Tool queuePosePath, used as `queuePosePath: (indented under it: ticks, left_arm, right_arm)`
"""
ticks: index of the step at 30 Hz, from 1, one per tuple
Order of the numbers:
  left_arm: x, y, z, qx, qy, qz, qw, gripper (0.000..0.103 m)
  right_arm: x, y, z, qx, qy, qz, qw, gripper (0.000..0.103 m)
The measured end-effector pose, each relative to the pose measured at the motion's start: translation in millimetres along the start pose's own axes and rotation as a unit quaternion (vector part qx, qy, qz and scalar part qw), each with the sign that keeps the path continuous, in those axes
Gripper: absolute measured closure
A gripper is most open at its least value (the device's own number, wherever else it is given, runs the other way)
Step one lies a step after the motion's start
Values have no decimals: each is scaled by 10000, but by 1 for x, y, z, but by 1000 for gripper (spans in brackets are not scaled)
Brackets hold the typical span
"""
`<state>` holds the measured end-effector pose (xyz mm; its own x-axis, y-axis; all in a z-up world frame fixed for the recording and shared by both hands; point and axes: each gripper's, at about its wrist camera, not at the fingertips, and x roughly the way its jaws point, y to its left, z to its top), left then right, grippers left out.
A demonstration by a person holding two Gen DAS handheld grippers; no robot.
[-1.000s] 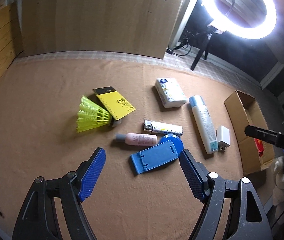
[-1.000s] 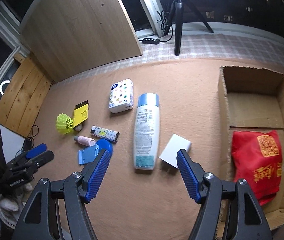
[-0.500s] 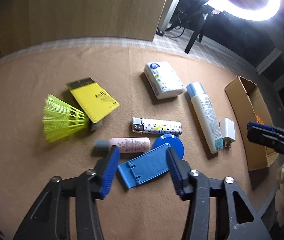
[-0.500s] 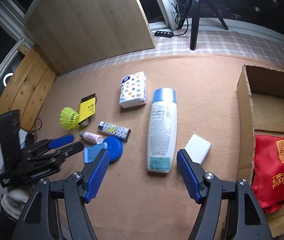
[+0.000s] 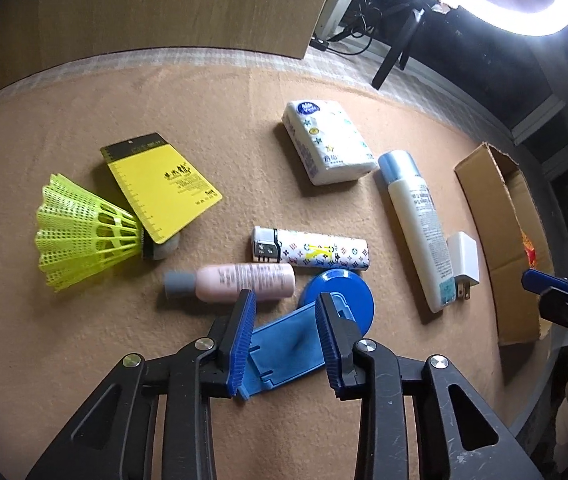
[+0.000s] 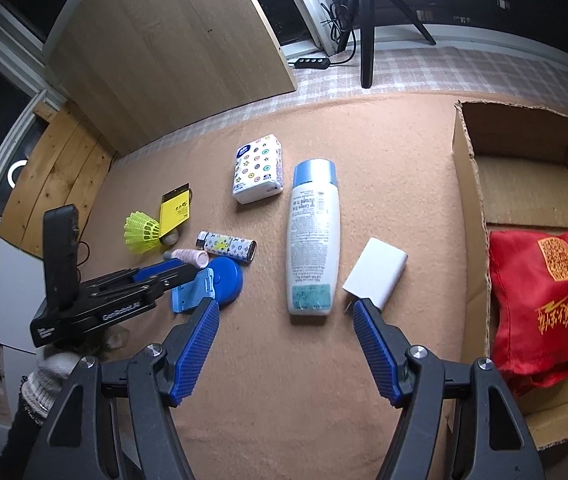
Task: Organize objects
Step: 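Reach the right tool to the blue phone stand and close on it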
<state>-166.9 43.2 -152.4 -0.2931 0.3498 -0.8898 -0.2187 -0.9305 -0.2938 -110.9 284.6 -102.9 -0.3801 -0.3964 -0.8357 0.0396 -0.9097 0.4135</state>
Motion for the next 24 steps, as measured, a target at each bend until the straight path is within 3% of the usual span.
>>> queuePosePath:
  ticks: [16,21,24]
  left_arm:
    - [-3,-5,-53,-208,202,-360,9989,70]
    - [-8,-11,-69,-209,194,-351,9990,70]
    - [-14,-15,-74,44,143,-140,9998,70]
  right_arm:
    - [10,5,-23,89,170,234,9995,37]
    - [20,5,-33,182,293,307,9989,37]
    - [25,6,-41,265,355,375,9983,37]
